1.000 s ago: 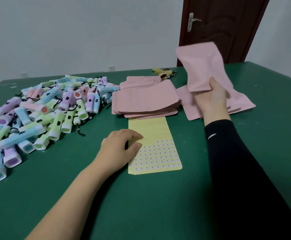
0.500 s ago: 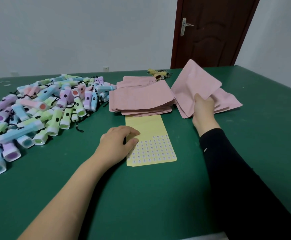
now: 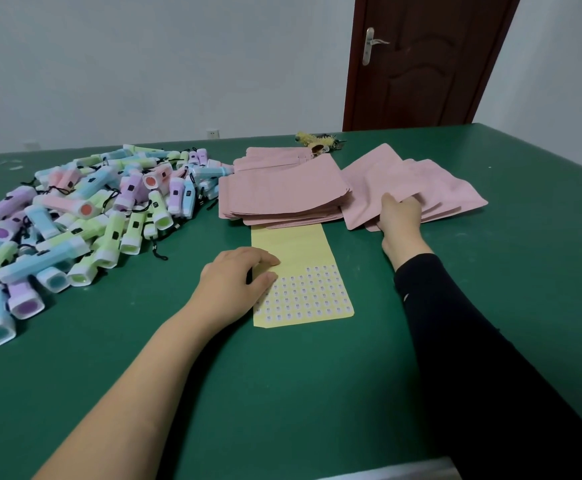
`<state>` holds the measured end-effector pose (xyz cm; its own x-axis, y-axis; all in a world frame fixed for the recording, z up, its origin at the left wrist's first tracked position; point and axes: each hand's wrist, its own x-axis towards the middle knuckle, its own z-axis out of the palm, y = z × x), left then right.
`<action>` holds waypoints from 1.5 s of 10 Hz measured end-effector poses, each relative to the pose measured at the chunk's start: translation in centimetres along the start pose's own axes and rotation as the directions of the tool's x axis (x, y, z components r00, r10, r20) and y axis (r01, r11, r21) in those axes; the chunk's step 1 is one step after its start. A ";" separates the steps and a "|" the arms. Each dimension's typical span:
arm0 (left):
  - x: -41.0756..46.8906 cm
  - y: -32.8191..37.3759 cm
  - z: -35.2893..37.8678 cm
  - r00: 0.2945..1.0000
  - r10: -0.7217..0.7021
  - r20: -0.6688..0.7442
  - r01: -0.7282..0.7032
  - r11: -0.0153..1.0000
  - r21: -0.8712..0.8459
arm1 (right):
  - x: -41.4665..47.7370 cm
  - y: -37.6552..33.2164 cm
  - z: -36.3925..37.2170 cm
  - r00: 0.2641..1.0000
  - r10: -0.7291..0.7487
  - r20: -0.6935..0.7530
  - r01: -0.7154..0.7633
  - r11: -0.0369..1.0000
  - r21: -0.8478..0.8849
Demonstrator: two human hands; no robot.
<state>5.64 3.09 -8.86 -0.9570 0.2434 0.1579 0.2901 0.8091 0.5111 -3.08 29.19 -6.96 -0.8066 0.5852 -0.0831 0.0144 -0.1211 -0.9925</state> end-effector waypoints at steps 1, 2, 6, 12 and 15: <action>0.0 0.0 0.0 1.000 -0.002 -0.004 0.002 1.000 -0.002 | 0.1 0.2 -0.7 0.996 -0.046 -0.073 0.035 0.988 -0.152; -0.1 0.0 0.0 1.000 0.000 -0.008 0.000 1.000 -0.003 | 0.3 0.2 -1.3 0.987 -0.134 -0.092 0.100 0.946 -0.309; 0.0 -0.1 -0.1 1.000 0.004 0.003 -0.004 1.000 0.004 | 0.6 -0.7 -1.3 0.946 0.009 -0.324 -0.085 0.972 -0.221; -0.1 0.1 -0.2 1.000 0.004 -0.002 -0.004 1.000 0.007 | 1.5 -0.1 -2.1 0.967 -0.054 -0.250 0.025 0.993 -0.117; 0.0 0.1 -0.2 1.000 0.007 0.007 -0.007 1.000 0.000 | 0.6 -0.1 -1.8 0.915 -0.064 -0.398 0.044 0.997 -0.058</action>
<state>5.68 3.10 -8.64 -0.9549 0.2527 0.1556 0.2968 0.8076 0.5097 -2.49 31.02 -7.05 -0.5038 0.8625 -0.0485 0.0135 -0.0483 -0.9987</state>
